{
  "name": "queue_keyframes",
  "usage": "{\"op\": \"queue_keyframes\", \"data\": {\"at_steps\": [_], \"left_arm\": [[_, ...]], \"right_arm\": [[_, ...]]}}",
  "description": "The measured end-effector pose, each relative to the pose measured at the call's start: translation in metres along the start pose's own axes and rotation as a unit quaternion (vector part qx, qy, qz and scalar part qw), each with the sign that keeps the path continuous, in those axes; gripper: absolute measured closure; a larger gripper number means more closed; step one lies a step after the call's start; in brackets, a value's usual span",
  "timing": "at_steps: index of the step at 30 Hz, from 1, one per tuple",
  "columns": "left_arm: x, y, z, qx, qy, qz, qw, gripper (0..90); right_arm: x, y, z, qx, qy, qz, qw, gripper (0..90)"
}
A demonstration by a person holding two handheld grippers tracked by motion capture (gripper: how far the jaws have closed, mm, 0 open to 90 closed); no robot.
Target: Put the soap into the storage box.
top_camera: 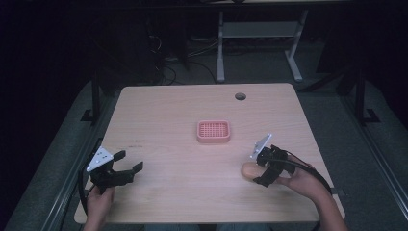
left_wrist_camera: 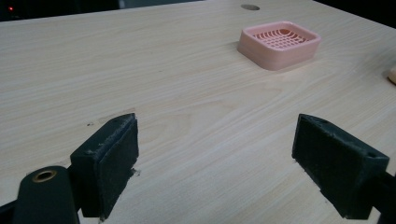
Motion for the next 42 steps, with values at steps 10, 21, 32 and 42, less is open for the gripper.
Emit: {"op": "queue_keyframes", "data": {"at_steps": [10, 21, 32, 42], "left_arm": [[0.001, -0.001, 0.0, 0.0, 0.003, 0.001, 1.0, 14.3], [0.001, -0.001, 0.0, 0.001, 0.005, 0.002, 1.0, 14.3], [0.002, -0.002, 0.0, 0.002, 0.002, 0.003, 1.0, 14.3], [0.002, -0.003, 0.0, 0.002, 0.005, 0.003, 1.0, 14.3]], "right_arm": [[0.004, -0.015, -0.003, -0.03, 0.002, -0.01, 0.9995, 18.4], [0.006, -0.023, -0.004, -0.058, 0.011, -0.004, 0.9982, 24.1], [0.006, -0.026, -0.007, -0.067, 0.018, 0.002, 0.9976, 28.0], [0.008, -0.025, -0.006, -0.059, 0.018, -0.008, 0.9981, 30.3]]}}
Point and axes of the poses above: each handheld gripper's, and its own axes: y roughly backward along the jaws, z roughly out of its underside, x roughly to its right, the point moved 5 cm from there along -y, roughly forward along the jaws, and after that the axes turned 9 degrees about -z, right-handed, at the moved point
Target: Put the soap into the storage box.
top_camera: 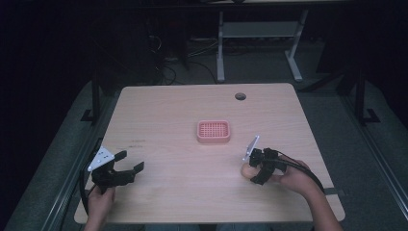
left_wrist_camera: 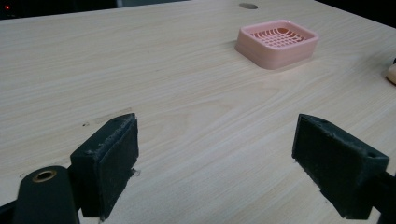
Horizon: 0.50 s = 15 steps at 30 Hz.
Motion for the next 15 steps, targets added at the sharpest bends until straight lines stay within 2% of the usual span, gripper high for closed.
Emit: {"op": "queue_keyframes", "data": {"at_steps": [7, 12, 14, 15], "left_arm": [[-0.0019, 0.0012, 0.0012, -0.001, 0.004, -0.003, 1.0, 14.3], [-0.0029, 0.0015, 0.0014, -0.001, 0.005, -0.006, 1.0, 14.3], [-0.0027, 0.0017, 0.0014, -0.001, 0.006, -0.005, 1.0, 14.3], [-0.0027, 0.0017, 0.0014, -0.001, 0.006, -0.005, 1.0, 14.3]], "right_arm": [[0.0, 0.0006, -0.0002, -0.002, 0.009, 0.001, 1.0, 31.4], [0.0016, 0.0023, -0.0002, 0.006, 0.002, 0.007, 1.0, 31.6], [0.0013, 0.0078, -0.0018, 0.025, 0.005, 0.004, 0.9997, 31.7], [0.0013, 0.0078, -0.0018, 0.025, 0.005, 0.004, 0.9997, 31.7]]}}
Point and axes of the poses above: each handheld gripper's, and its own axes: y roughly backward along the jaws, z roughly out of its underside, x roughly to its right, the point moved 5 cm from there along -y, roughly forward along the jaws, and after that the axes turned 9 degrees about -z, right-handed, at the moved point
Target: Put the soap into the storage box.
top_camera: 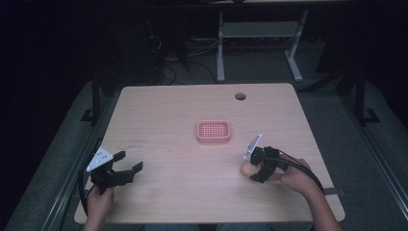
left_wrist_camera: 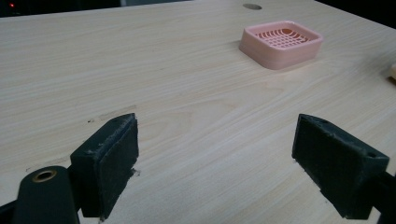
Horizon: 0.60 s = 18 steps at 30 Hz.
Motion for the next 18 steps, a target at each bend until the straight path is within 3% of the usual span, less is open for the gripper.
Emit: {"op": "queue_keyframes", "data": {"at_steps": [4, 18], "left_arm": [[-0.001, 0.0, 0.0, 0.001, 0.002, -0.001, 1.0, 14.3], [-0.001, 0.001, 0.0, 0.0, 0.004, -0.001, 1.0, 14.3]], "right_arm": [[-0.001, 0.009, -0.003, 0.024, 0.001, 0.002, 0.9997, 31.8], [0.008, 0.025, -0.021, 0.038, 0.011, 0.012, 0.9991, 31.9]]}}
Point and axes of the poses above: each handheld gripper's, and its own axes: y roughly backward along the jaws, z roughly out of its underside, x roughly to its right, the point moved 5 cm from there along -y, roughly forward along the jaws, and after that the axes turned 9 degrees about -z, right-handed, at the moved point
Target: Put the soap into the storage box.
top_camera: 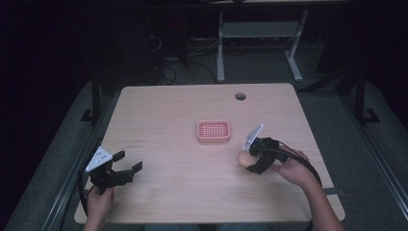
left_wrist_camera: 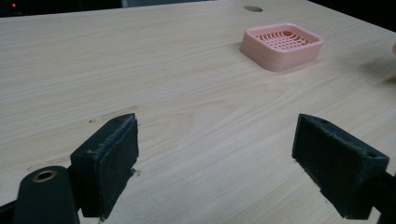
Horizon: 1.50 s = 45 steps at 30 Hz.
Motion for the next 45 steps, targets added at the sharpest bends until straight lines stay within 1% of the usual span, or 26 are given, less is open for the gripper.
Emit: {"op": "queue_keyframes", "data": {"at_steps": [4, 6, 11, 13, 16, 17, 21, 25, 27, 29, 34, 35, 38, 42, 45], "left_arm": [[0.0, 0.0, 0.0, 0.0, 0.0, 0.001, 1.0, 14.3], [0.0, 0.0, 0.0, 0.0, 0.0, 0.001, 1.0, 14.3], [0.0, 0.0, 0.0, 0.0, 0.0, 0.002, 1.0, 14.3], [0.0, 0.0, -0.001, 0.001, 0.0, 0.002, 1.0, 14.3], [0.0, 0.001, -0.001, 0.0, 0.0, 0.002, 1.0, 14.3], [0.0, 0.001, -0.001, 0.001, 0.0, 0.002, 1.0, 14.3], [0.0, 0.001, -0.001, 0.0, 0.001, 0.003, 1.0, 14.3], [0.0, 0.001, 0.0, -0.001, 0.001, 0.003, 1.0, 14.3], [0.0, 0.0, -0.001, 0.0, 0.001, 0.003, 1.0, 14.3], [0.0, 0.001, -0.001, 0.0, 0.0, 0.003, 1.0, 14.3], [0.001, 0.0, -0.001, 0.0, -0.002, 0.004, 1.0, 14.3], [0.001, 0.0, -0.001, 0.0, 0.001, 0.003, 1.0, 14.3], [0.0, 0.0, 0.0, 0.001, 0.0, 0.002, 1.0, 14.3], [0.0, 0.001, -0.001, 0.001, 0.002, 0.002, 1.0, 14.3], [0.0, 0.0, -0.001, 0.001, 0.001, 0.003, 1.0, 14.3]], "right_arm": [[0.004, 0.001, -0.007, 0.001, 0.004, -0.001, 1.0, 31.8], [0.007, 0.0, -0.009, 0.005, 0.002, -0.004, 1.0, 31.8], [0.011, 0.001, -0.015, 0.005, 0.004, -0.003, 1.0, 31.8], [0.014, 0.002, -0.02, 0.007, 0.006, 0.0, 1.0, 31.9], [0.017, 0.003, -0.025, 0.013, 0.004, -0.003, 0.9999, 31.8], [0.018, 0.002, -0.026, 0.012, 0.005, -0.002, 0.9999, 31.9], [0.019, 0.001, -0.031, 0.007, 0.011, -0.003, 0.9999, 31.9], [0.021, 0.002, -0.035, 0.008, 0.016, -0.001, 0.9998, 31.9], [0.022, 0.003, -0.036, 0.007, 0.015, -0.001, 0.9999, 31.8], [0.023, 0.004, -0.038, 0.015, 0.013, -0.004, 0.9998, 31.9], [0.027, 0.005, -0.041, 0.012, 0.015, -0.001, 0.9998, 31.9], [0.027, 0.005, -0.042, 0.011, 0.015, -0.002, 0.9998, 31.9], [0.029, 0.006, -0.047, 0.012, 0.021, -0.001, 0.9997, 31.9], [0.031, 0.008, -0.054, 0.016, 0.023, -0.002, 0.9996, 31.9], [0.033, 0.008, -0.059, 0.013, 0.028, -0.001, 0.9995, 31.9]]}}
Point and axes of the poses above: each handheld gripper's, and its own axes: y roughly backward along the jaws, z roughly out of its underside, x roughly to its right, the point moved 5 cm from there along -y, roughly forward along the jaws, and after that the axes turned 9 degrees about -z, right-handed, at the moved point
